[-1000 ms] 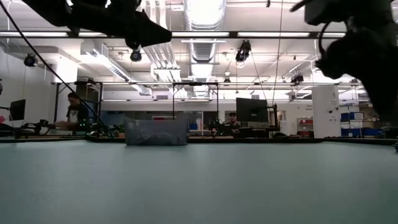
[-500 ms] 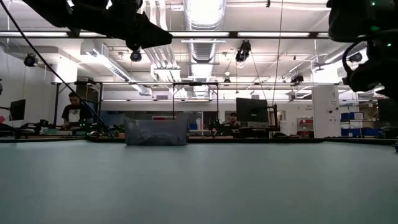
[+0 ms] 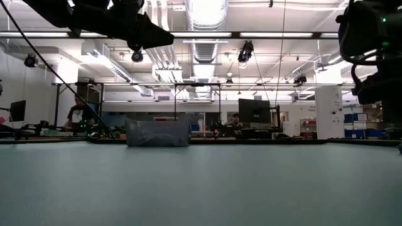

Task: Pick and place USB-C Cables
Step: Put the purple charger cable into the bin

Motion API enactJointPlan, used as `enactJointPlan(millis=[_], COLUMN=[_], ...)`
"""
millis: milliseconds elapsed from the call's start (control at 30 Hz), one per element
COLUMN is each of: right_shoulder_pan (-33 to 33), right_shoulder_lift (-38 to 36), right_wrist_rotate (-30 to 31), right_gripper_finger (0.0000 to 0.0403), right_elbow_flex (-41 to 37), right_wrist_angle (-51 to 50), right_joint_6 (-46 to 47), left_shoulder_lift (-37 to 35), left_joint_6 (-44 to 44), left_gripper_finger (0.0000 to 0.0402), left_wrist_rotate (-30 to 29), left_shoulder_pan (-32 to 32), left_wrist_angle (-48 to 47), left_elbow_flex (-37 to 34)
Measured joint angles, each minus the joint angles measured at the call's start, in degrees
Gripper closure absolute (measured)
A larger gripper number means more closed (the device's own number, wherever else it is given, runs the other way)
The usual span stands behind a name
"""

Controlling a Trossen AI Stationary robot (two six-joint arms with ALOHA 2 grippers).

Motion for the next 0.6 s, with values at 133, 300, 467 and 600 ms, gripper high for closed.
enactJointPlan(millis=[133,300,467,600], right_shoulder_pan=[0.0,0.0,-0.02,0.0], right_shoulder_lift=[0.0,-0.2,-0.16,-0.13], right_wrist_rotate=[-0.01,-0.02,0.02,0.78], right_gripper_finger=[0.0259,0.0259,0.0259,0.0269], right_elbow_flex=[-3.03,-6.22,-6.71,-6.72], right_wrist_angle=[5.16,9.57,9.94,10.03], right_joint_6=[0.55,0.77,0.54,0.35], left_shoulder_lift=[0.0,0.02,0.02,0.02], left_joint_6=[0.01,1.35,1.39,1.37], left_gripper_finger=[0.0228,0.0228,0.0228,0.0228], left_wrist_rotate=[0.0,0.0,0.0,0.0], left_shoulder_pan=[0.0,0.02,0.02,0.02], left_wrist_angle=[0.01,0.06,0.08,0.1], left_elbow_flex=[-0.02,0.0,0.0,0.0])
